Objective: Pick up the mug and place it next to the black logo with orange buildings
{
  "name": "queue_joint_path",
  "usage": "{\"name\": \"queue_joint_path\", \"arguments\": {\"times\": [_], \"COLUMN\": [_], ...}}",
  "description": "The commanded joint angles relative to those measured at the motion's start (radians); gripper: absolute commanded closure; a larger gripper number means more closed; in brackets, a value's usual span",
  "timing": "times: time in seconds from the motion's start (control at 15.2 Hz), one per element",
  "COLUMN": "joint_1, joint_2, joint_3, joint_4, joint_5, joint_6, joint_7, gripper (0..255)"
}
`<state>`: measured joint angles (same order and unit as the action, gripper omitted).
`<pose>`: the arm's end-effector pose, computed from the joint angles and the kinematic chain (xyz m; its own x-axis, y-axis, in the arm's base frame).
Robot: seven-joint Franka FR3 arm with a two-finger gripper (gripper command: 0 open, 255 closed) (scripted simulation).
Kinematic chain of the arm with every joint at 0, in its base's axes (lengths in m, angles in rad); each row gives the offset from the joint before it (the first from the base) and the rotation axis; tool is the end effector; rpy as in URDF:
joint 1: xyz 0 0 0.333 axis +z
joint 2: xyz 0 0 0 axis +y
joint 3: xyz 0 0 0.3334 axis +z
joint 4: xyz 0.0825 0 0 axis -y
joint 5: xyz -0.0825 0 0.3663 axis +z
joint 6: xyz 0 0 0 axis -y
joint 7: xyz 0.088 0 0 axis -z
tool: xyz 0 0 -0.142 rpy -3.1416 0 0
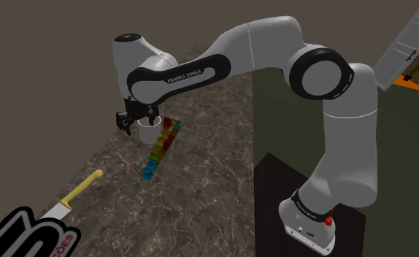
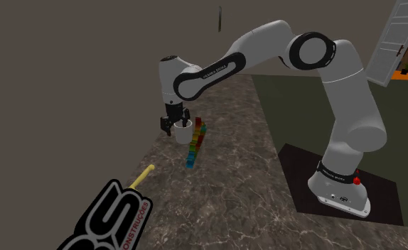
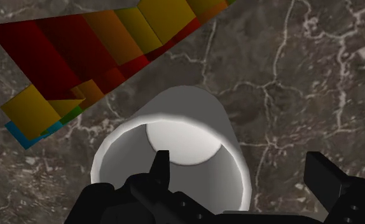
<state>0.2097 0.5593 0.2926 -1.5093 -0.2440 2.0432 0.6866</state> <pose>0.6313 0.2882 0.3376 0.9927 -0.1139 0.0394 -0.1158 -0.9920 0.0497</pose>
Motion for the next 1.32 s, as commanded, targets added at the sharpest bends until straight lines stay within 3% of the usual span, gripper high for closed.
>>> {"name": "queue_joint_path", "arguments": {"times": [0.0,0.07,0.66,1.25], "joint_1": [0.0,0.0,0.0,-0.001], "joint_2": [0.0,0.0,0.0,-0.038], "joint_3": [0.0,0.0,0.0,0.009], "joint_4": [0.0,0.0,0.0,0.063], "joint_5": [0.0,0.0,0.0,0.017], "joint_6": [0.0,0.0,0.0,-0.099], "joint_7": [0.0,0.0,0.0,-0.016], "gripper": [0,255,255,255]}}
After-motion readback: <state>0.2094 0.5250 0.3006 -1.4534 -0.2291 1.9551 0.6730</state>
